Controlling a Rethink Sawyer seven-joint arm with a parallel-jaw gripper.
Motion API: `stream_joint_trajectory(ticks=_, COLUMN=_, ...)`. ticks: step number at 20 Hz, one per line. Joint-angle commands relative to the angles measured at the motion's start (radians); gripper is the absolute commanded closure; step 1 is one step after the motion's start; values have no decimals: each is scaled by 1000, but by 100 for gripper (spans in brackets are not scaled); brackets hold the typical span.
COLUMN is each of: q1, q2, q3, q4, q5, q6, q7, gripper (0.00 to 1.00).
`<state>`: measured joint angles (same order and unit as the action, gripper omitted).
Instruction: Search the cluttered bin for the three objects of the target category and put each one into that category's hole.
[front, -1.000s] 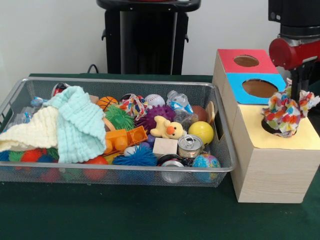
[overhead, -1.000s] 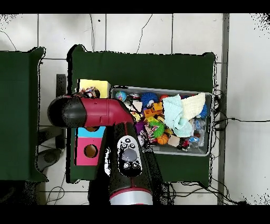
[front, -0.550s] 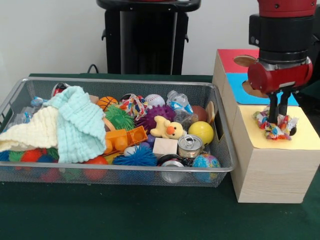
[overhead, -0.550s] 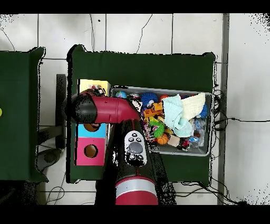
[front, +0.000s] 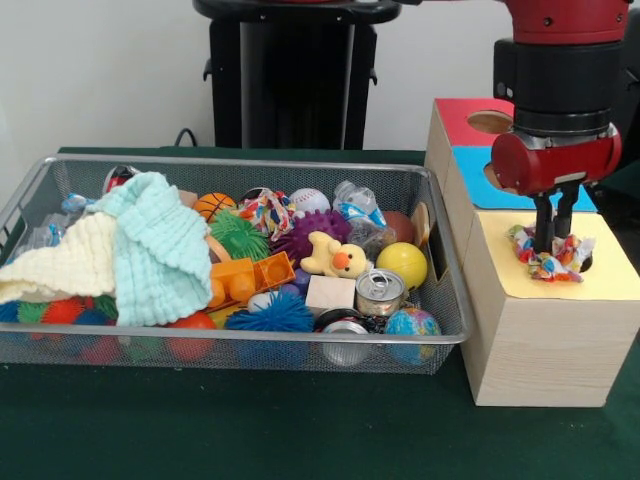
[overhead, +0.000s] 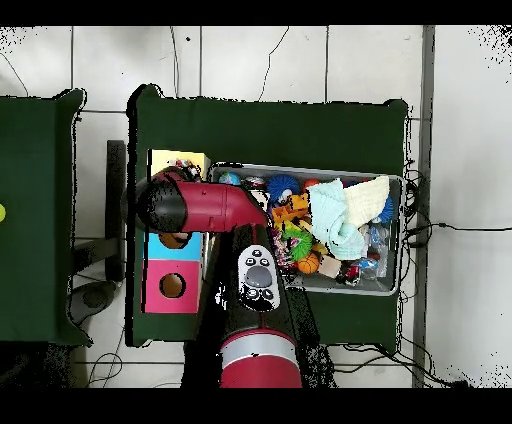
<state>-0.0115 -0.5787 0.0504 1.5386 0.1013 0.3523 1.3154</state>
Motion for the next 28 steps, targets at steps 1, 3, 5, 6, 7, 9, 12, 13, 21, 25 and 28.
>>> stream_joint_trajectory(ticks=1, q1=-70, q2=27, q3=32, q4=-1, q5=-6, q6=-62, q7=173, gripper=100)
stream_joint_trajectory(ticks=3, q1=-79, q2=15, q3=46, q4=14, q5=6, q6=-52, q7=180, gripper=0)
stream_joint_trajectory(ticks=5, q1=-76, q2=12, q3=38, q4=10, q5=12, q6=-3, q7=176, gripper=0)
stream_joint_trajectory(ticks=6, q1=-74, q2=10, q3=35, q4=8, q5=15, q6=21, q7=173, gripper=0)
stream_joint_trajectory(ticks=7, q1=-78, q2=5, q3=38, q4=14, q5=18, q6=13, q7=179, gripper=0)
stream_joint_trajectory(ticks=9, q1=-82, q2=-17, q3=42, q4=28, q5=27, q6=38, q7=182, gripper=0)
stream_joint_trajectory(ticks=12, q1=-88, q2=-44, q3=50, q4=43, q5=36, q6=64, q7=183, gripper=0)
stream_joint_trajectory(ticks=13, q1=-90, q2=-50, q3=54, q4=44, q5=37, q6=66, q7=181, gripper=0)
stream_joint_trajectory(ticks=21, q1=-95, q2=-143, q3=62, q4=115, q5=47, q6=125, q7=185, gripper=0)
stream_joint_trajectory(ticks=25, q1=-75, q2=-182, q3=52, q4=124, q5=69, q6=178, q7=207, gripper=0)
stream_joint_trajectory(ticks=28, q1=-47, q2=-191, q3=37, q4=110, q5=85, q6=203, q7=235, gripper=0)
